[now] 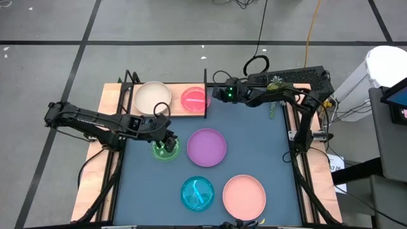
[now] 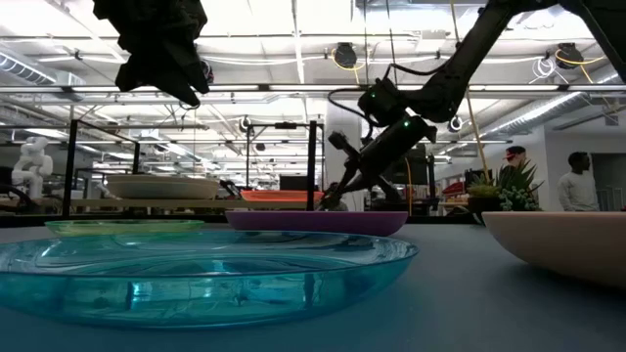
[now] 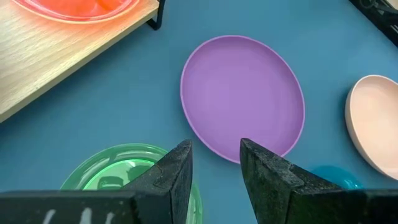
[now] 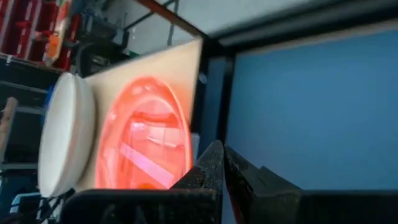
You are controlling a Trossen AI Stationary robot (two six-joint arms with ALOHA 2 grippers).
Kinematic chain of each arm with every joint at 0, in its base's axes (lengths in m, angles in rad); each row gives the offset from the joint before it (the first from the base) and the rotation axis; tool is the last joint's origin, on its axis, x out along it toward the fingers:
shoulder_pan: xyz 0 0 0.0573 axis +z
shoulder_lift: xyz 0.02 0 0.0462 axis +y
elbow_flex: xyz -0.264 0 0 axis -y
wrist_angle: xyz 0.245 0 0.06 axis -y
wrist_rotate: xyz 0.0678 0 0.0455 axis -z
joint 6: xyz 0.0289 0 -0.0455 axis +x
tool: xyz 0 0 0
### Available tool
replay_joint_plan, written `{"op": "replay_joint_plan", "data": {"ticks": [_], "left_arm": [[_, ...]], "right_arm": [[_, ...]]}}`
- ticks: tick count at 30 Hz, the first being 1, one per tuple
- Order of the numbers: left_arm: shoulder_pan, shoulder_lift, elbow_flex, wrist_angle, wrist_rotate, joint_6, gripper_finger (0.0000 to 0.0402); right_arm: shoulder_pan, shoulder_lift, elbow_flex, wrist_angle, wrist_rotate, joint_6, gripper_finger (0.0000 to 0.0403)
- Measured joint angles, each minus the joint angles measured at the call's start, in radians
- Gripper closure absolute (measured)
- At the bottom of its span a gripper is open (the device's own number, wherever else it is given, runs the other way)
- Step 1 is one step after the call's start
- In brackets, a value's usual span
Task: Place and stack plates onto a shelf
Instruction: Stack the pink plate on top of the orange plate on the shelf
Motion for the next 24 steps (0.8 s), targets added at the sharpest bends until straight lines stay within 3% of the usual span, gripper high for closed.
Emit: {"op": "replay_joint_plan", "data": {"ticks": [19, 24], "left_arm": [[0.0, 0.0, 0.0, 0.001, 0.0, 0.001, 0.0264], [0.0, 0.0, 0.0, 0.002, -0.001, 0.0, 0.0264]], "right_arm": [[0.087, 0.023, 0.0, 0.072, 0.063, 0.083, 0.0403], [0.104, 0.06, 0.0, 0.161, 0.068, 0.124, 0.0403]]}}
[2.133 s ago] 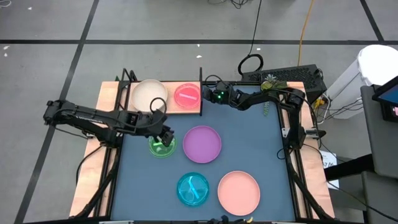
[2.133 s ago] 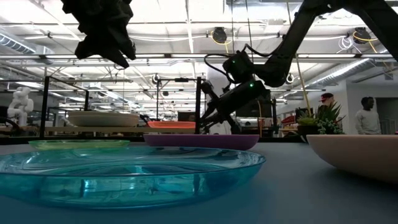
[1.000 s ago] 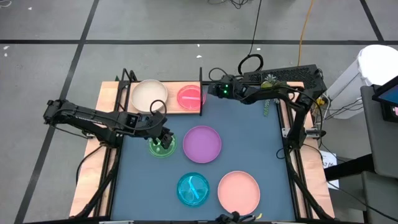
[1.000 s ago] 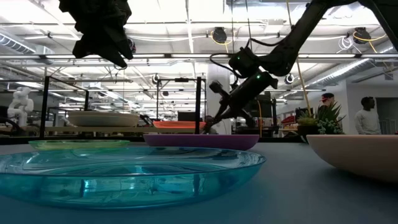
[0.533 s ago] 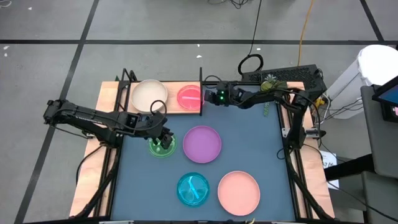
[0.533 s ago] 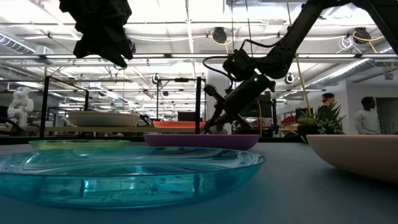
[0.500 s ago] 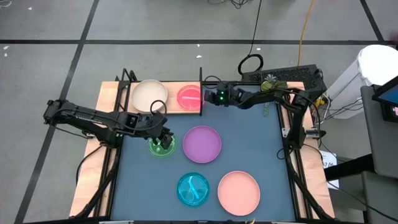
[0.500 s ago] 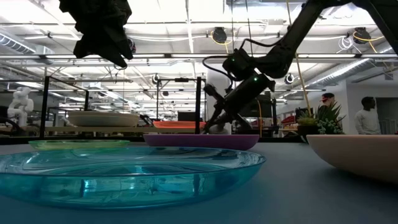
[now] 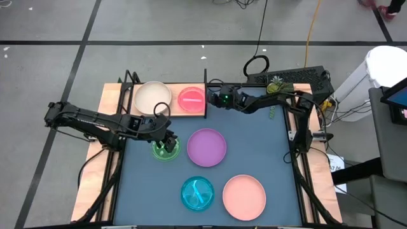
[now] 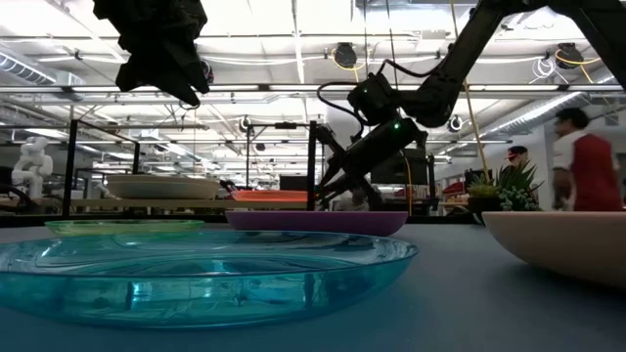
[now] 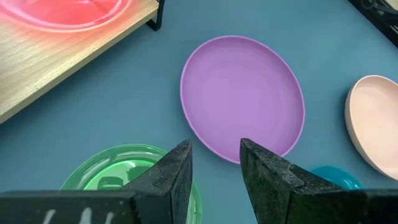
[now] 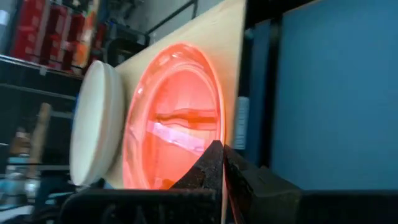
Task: Place and stack plates onto a shelf
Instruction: Stack the pink plate on top of the orange plate on the shelf
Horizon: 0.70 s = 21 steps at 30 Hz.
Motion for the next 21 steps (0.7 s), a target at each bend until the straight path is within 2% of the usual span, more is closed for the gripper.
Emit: {"op": "replay_joint_plan", "data": {"ticks": [7, 21], "left_arm": [[0.0, 0.0, 0.0, 0.002, 0.0, -0.005, 0.0264], [-0.003, 0.0, 0.0, -0.001, 0.0, 0.0, 0.0264]], "right_arm": [[0.017, 0.024, 0.0, 0.04, 0.015, -0.01, 0.0403], [-0.006, -0.029, -0.002, 0.047, 0.015, -0.072, 0.0403]]}}
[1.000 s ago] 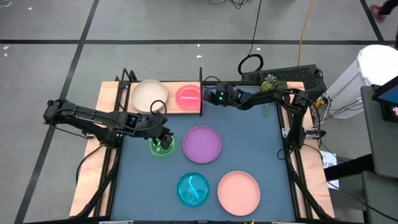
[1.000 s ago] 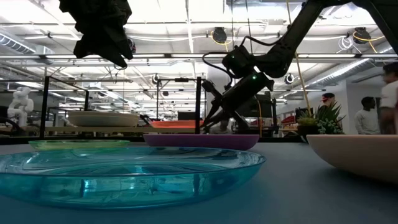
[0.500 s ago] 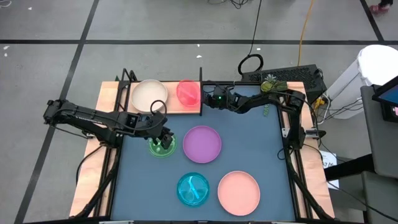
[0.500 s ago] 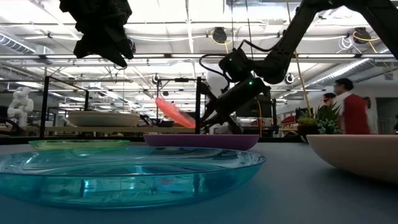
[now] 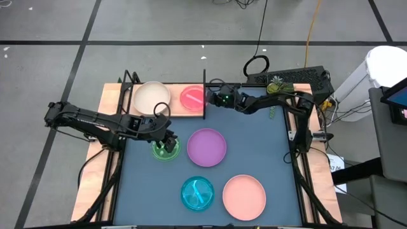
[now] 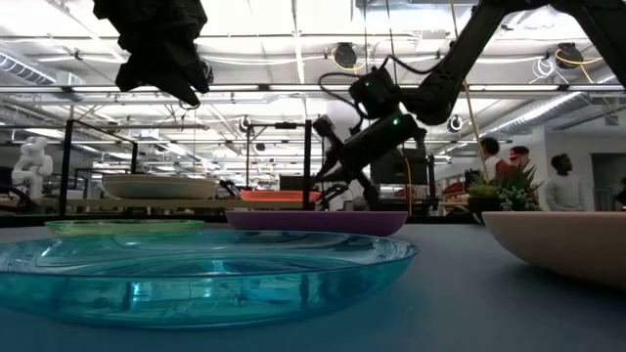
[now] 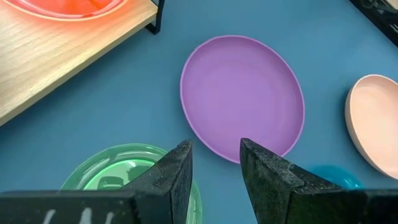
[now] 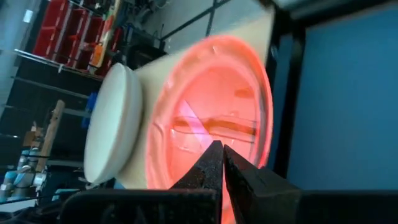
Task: Place and stack plates onto a shelf
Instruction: Stack the pink plate on top of the orange plate on the shelf
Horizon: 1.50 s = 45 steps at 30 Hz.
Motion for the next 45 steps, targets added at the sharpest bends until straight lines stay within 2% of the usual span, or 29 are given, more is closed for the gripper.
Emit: {"op": "replay_joint_plan", "data": {"ticks": [4, 13, 22, 39, 45], "left_arm": [[-0.012, 0.0, 0.0, 0.0, -0.001, -0.005, 0.0264], [-0.025, 0.0, 0.0, 0.0, -0.033, -0.004, 0.0264], [-0.023, 0.0, 0.0, 0.0, -0.034, 0.005, 0.0264], [-0.022, 0.0, 0.0, 0.0, -0.051, 0.002, 0.0264], [-0.022, 0.0, 0.0, 0.0, -0.051, -0.015, 0.0264]], "right_arm": [[-0.039, -0.044, 0.002, -0.075, 0.002, -0.031, 0.0403], [-0.069, -0.034, 0.001, -0.187, -0.031, -0.012, 0.0403], [-0.035, -0.001, 0.001, -0.136, -0.028, 0.06, 0.0403], [0.022, 0.001, 0.001, -0.07, 0.065, 0.106, 0.0403], [0.002, 0.001, 0.001, -0.027, 0.081, 0.098, 0.0403]]}}
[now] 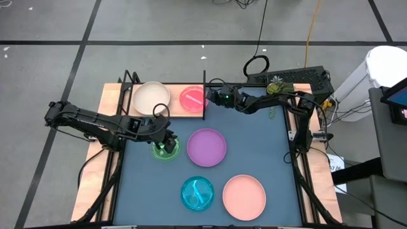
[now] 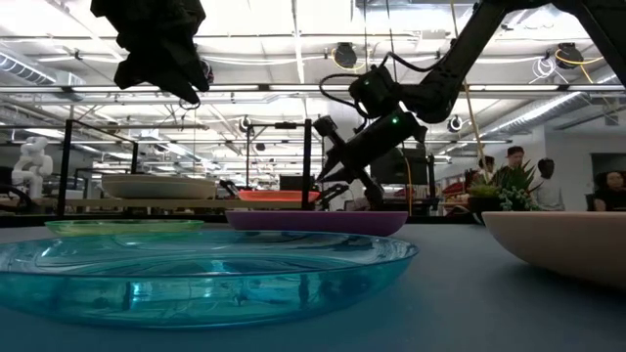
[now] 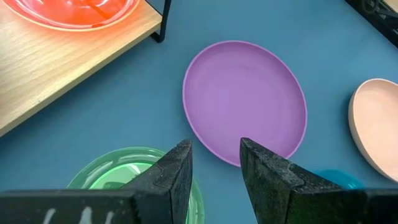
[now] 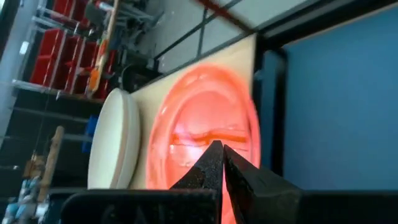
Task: Place and stack plates onto a shelf
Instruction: Stack the pink plate on top of the orange plate on the shelf
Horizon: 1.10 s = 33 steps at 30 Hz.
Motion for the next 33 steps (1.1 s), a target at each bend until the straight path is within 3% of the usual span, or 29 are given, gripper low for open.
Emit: {"op": "replay_joint_plan", "data": {"ticks": [9, 18, 33], "left_arm": [[-0.01, 0.0, 0.0, 0.0, 0.0, -0.005, 0.0264], [-0.01, 0.0, 0.0, 0.0, 0.0, 0.014, 0.0264], [-0.01, 0.0, 0.0, 0.0, 0.0, 0.028, 0.0264]], "right_arm": [[-0.012, 0.005, 0.0, -0.036, 0.052, 0.044, 0.0403], [0.023, 0.081, 0.0, 0.078, 0.078, 0.182, 0.0403], [0.036, 0.082, 0.0, 0.089, 0.078, 0.21, 0.0403]]}}
